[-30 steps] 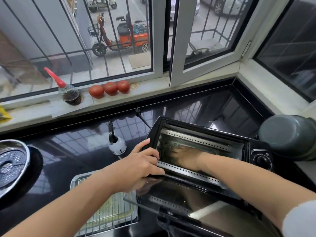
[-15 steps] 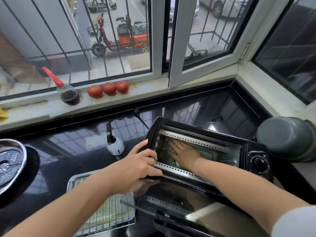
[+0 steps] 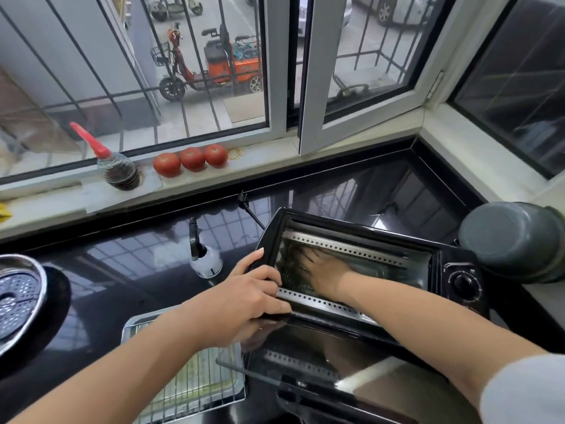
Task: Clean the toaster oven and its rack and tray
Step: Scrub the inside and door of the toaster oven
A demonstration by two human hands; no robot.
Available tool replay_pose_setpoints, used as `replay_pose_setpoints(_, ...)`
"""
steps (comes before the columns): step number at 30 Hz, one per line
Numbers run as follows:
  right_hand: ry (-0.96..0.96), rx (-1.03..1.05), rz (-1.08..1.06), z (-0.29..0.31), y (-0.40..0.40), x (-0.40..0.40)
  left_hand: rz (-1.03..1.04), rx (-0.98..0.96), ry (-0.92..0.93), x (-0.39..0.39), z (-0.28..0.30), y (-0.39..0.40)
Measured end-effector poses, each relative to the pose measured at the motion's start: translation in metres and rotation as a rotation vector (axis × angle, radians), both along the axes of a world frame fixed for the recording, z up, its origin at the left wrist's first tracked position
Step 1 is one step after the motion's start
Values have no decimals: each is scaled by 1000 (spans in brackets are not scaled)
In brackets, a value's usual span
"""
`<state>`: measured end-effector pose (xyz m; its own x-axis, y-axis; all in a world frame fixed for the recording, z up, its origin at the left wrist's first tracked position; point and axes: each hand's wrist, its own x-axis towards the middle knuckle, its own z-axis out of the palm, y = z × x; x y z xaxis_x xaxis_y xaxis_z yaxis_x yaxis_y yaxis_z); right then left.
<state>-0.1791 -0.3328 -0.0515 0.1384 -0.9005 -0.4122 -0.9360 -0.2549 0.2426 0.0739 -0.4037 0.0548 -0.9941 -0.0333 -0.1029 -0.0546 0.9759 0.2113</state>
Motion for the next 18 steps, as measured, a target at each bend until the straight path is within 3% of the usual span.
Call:
replay_pose_setpoints(6, 95, 219, -157, 11, 30, -16, 17, 46, 28, -4, -1, 1)
replay_pose_setpoints(12, 198, 307, -381, 33, 37, -5, 17, 54, 45, -4, 3, 3)
replay_pose_setpoints(18, 77, 230, 1, 18, 14, -12, 14, 40, 59, -5, 1, 2)
